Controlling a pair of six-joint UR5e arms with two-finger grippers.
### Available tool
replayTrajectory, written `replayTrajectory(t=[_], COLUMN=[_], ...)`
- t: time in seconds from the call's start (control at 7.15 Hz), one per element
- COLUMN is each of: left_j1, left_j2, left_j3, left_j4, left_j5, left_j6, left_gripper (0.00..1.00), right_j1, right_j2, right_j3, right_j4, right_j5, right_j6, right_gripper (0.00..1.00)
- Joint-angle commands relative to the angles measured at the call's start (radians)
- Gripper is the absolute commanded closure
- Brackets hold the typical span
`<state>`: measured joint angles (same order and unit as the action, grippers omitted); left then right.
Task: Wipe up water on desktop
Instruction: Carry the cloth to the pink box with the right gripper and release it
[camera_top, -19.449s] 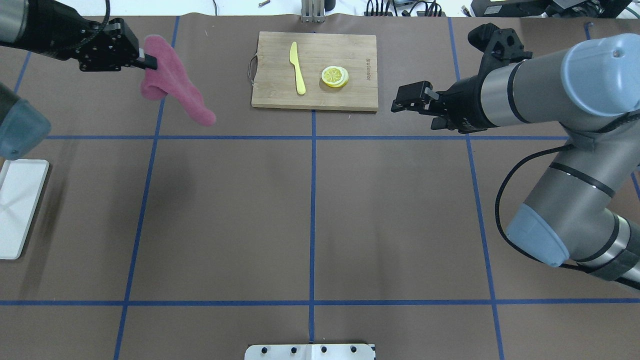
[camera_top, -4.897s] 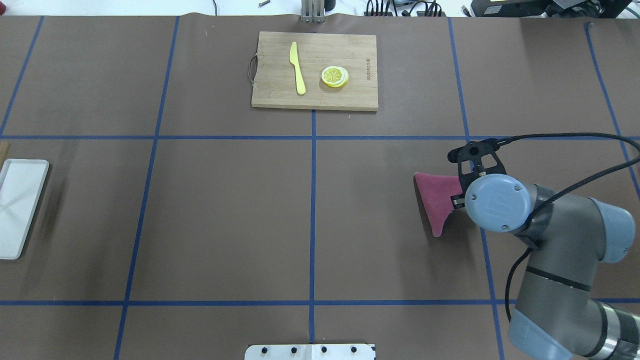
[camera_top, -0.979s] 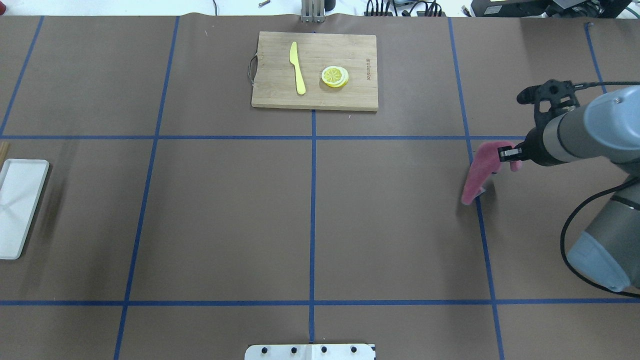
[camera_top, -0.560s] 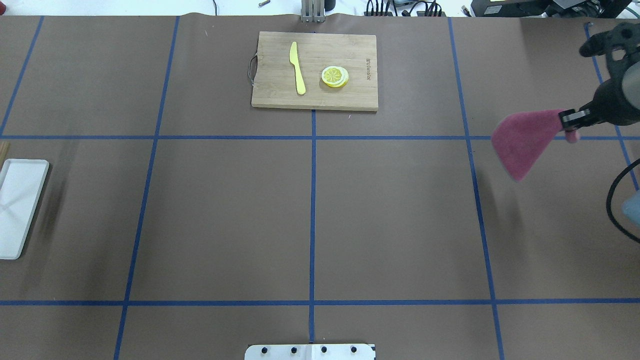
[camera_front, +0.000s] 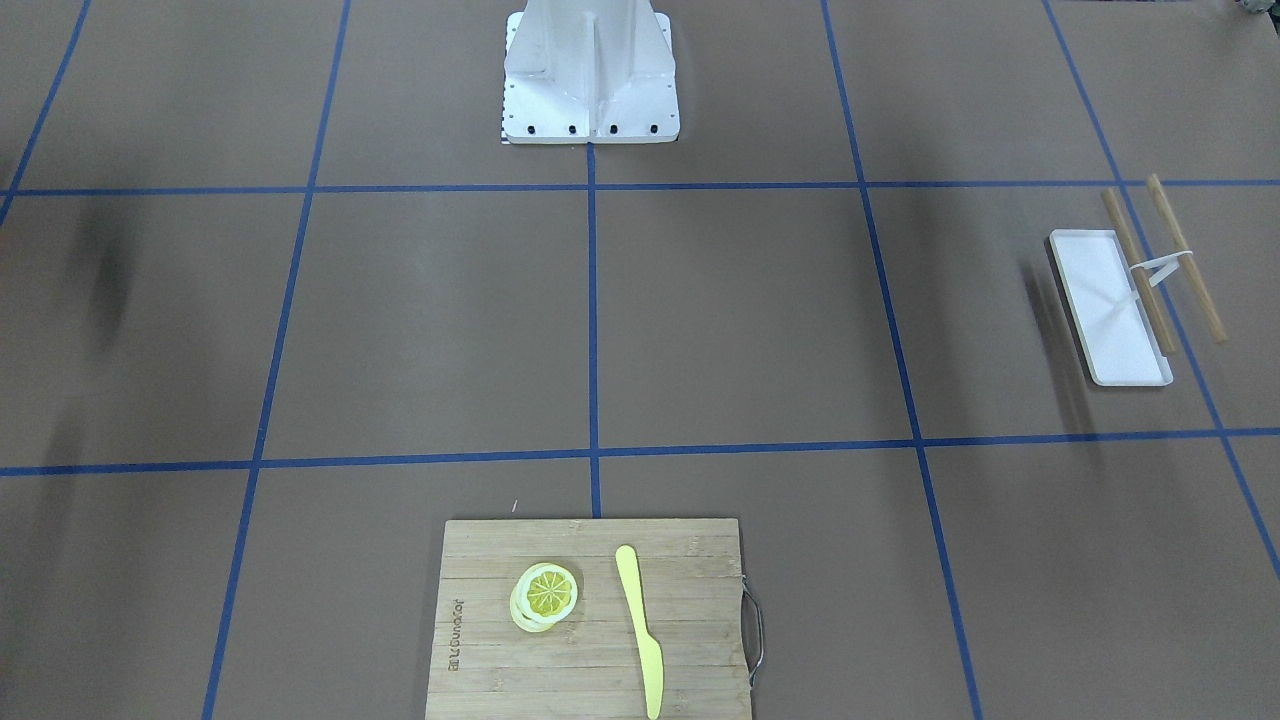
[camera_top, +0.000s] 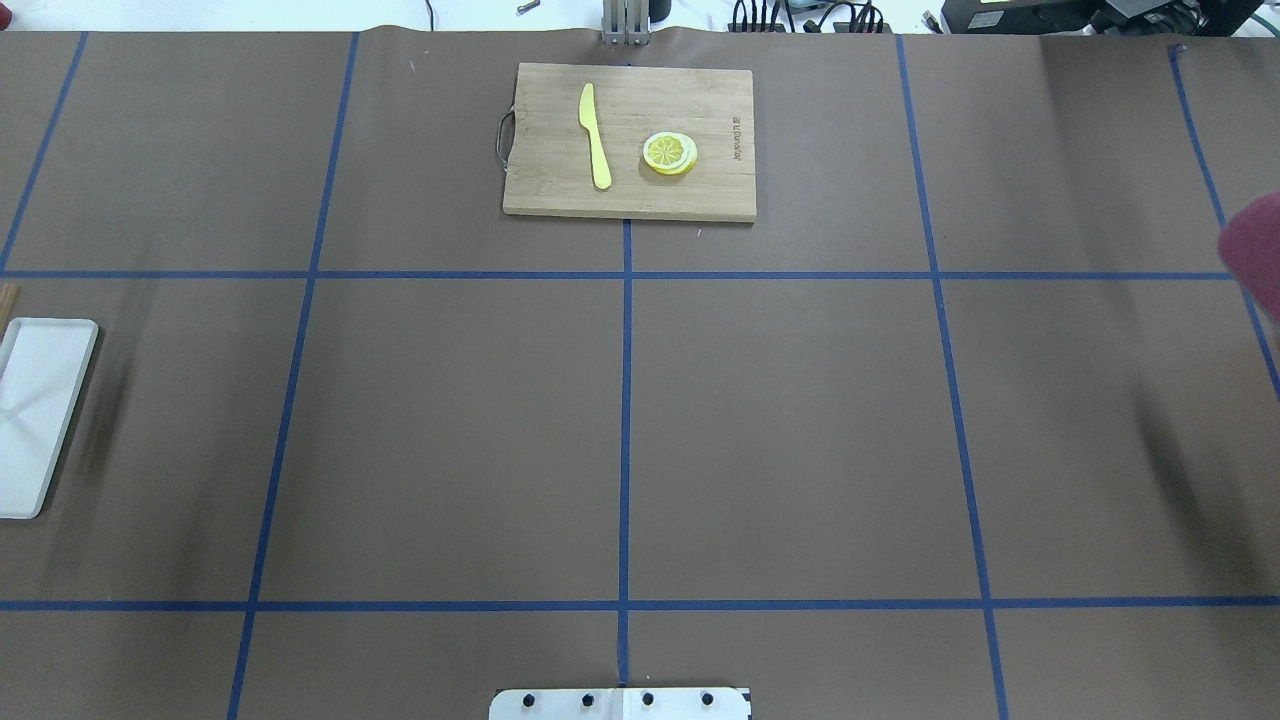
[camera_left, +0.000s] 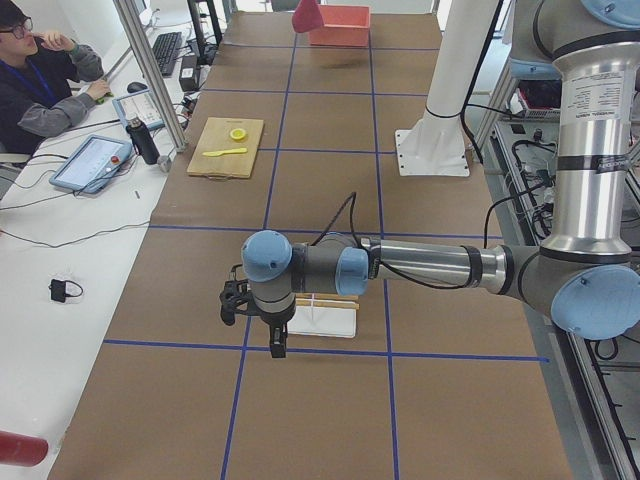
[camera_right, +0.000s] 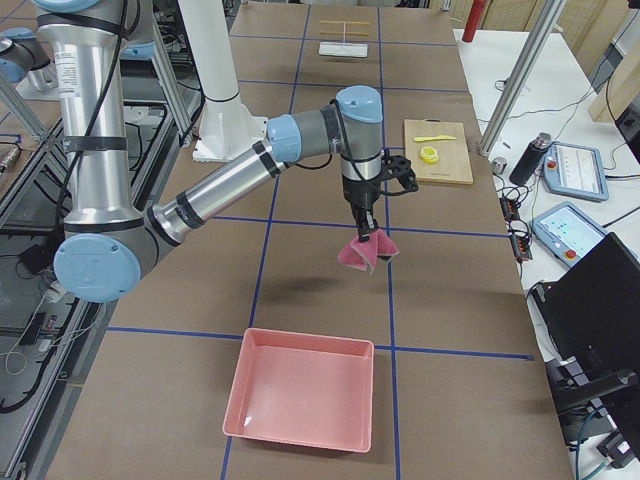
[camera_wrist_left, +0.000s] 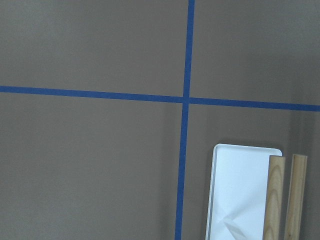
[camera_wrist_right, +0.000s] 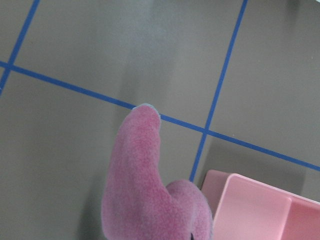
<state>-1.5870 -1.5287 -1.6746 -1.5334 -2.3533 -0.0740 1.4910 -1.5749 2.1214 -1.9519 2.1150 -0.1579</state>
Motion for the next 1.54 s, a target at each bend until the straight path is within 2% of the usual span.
replayTrajectory(t=[0.0, 0.14, 0.28, 0.42, 0.7, 0.98, 1.12, 1.26, 1.4], left_j1=[0.001, 0.002, 0.002, 0.002, 0.002, 0.004, 0.004, 0.004, 0.004], left_j2=[-0.001, -0.002, -0.002, -0.002, -0.002, 0.001, 0.001, 0.002, 0.002], left_j3=[0.001, 0.004, 0.006, 0.004, 0.006, 0.007, 0.007, 0.007, 0.007], left_j4=[-0.004, -0.005, -0.007, -0.007, -0.007, -0.008, -0.01, -0.01, -0.008], left_j5=[-0.001, -0.001, -0.003, -0.003, -0.003, -0.003, -0.003, -0.003, -0.003], left_j6=[0.0, 0.0, 0.0, 0.0, 0.0, 0.0, 0.0, 0.0, 0.0], left_gripper=[0.01, 0.01, 0.01, 0.01, 0.01, 0.01, 0.01, 0.01, 0.01], right_j1=[0.15, 0.211, 0.236, 0.265, 0.265, 0.264, 0.264, 0.264, 0.264], right_j2=[-0.124, -0.229, -0.279, -0.286, -0.28, -0.274, -0.274, -0.264, -0.228], right_j3=[-0.096, -0.175, -0.26, -0.326, -0.371, -0.38, -0.383, -0.37, -0.367], right_j4=[0.039, 0.247, 0.38, 0.405, 0.409, 0.418, 0.459, 0.472, 0.473], right_j5=[-0.006, 0.009, 0.044, 0.083, 0.091, 0.089, 0.094, 0.095, 0.109], right_j6=[-0.274, -0.275, -0.228, -0.21, -0.16, -0.16, -0.152, -0.129, -0.086], right_gripper=[1.0, 1.0, 1.0, 1.0, 1.0, 0.79, 0.61, 0.01, 0.0])
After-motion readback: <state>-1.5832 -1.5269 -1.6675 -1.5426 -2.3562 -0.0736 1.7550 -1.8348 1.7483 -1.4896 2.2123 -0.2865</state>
